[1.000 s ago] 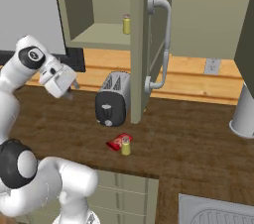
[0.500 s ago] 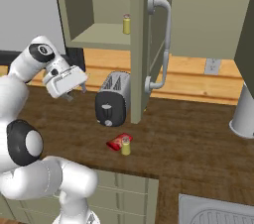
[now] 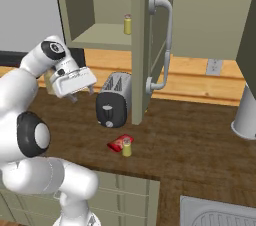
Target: Put the shaker and condiment bottle from the counter next to their counterparts in the cabinet.
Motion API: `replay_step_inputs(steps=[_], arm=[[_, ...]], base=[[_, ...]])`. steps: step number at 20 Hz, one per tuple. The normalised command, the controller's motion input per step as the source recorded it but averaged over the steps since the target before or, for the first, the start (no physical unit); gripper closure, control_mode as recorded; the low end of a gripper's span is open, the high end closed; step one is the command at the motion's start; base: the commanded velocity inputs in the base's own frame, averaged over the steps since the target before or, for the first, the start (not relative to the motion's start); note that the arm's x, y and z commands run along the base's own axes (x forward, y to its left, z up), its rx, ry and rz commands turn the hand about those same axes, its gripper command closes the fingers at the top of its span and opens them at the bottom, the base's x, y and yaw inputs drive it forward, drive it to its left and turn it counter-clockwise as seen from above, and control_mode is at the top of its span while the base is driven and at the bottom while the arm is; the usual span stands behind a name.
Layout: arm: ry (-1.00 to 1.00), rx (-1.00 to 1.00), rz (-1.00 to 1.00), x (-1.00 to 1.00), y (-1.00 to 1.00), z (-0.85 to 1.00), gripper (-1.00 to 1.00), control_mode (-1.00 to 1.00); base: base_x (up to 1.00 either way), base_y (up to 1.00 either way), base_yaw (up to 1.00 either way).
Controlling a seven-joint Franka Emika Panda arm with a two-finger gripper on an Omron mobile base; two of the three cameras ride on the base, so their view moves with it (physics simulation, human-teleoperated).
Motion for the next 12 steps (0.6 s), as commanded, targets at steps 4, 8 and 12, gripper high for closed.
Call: replay_step_inputs(steps=[4, 8, 12], arm=[[-0.13, 0.0, 0.06, -0.01, 0.0, 0.0, -1.0, -1.0], [-0.27, 0.0, 0.33, -0.07, -0.05, 0.0, -1.0, -1.0], [-0.33, 0.0, 0.41, -0.05, -0.09, 0.0, -1.0, -1.0]], base=[[0.0, 0.0, 0.0], [0.0, 0.0, 0.0], [0.0, 0.0, 0.0]])
